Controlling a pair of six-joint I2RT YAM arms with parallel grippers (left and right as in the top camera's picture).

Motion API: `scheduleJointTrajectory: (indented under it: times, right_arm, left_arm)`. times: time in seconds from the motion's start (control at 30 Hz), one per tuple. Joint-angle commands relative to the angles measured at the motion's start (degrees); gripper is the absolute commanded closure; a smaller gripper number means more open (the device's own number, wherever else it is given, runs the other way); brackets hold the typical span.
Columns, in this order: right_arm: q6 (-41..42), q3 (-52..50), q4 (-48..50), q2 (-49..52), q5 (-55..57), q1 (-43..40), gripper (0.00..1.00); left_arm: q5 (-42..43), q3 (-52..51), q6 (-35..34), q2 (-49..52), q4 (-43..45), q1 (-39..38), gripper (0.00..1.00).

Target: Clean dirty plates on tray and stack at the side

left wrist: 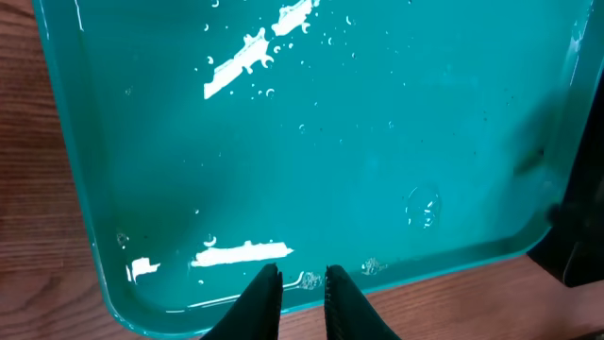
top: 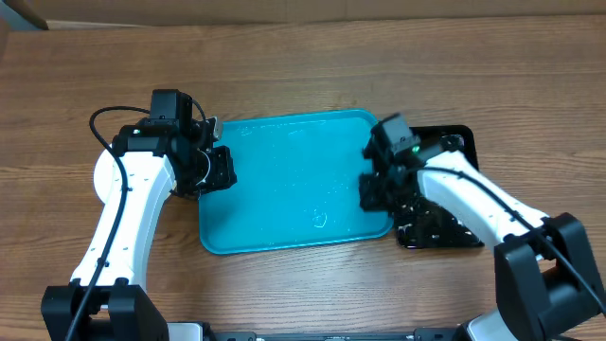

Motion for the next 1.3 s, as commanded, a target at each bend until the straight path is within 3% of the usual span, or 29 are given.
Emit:
scheduleJointTrajectory:
  times: [0.0,0.17,1.03,1.27]
  right_arm:
    - [2.45,-4.35,3.02,-1.01,1.4,1.03,0.96]
    - [4.15,-8.74,6.69,-1.01,1.4,1.07,0.96]
    - [5.4,-9.27,-1.79,-1.01,-3.19,1.09,0.96]
    - [4.04,-4.24,-1.68,-2.34,-3.1,1.07,0.96]
  left_arm:
    - [-0.37,-0.33,1.09,-0.92,-0.15,-0.35,0.82]
    - [-0.39,-0.33,1.09,-0.92,-0.17,-0.35,0.82]
    - [-0.39,-0.33,1.09,-0.92,-0.22,-0.35,0.81]
    - [-0.63,-0.31,1.09,-0.92,-0.04,-0.35,0.78]
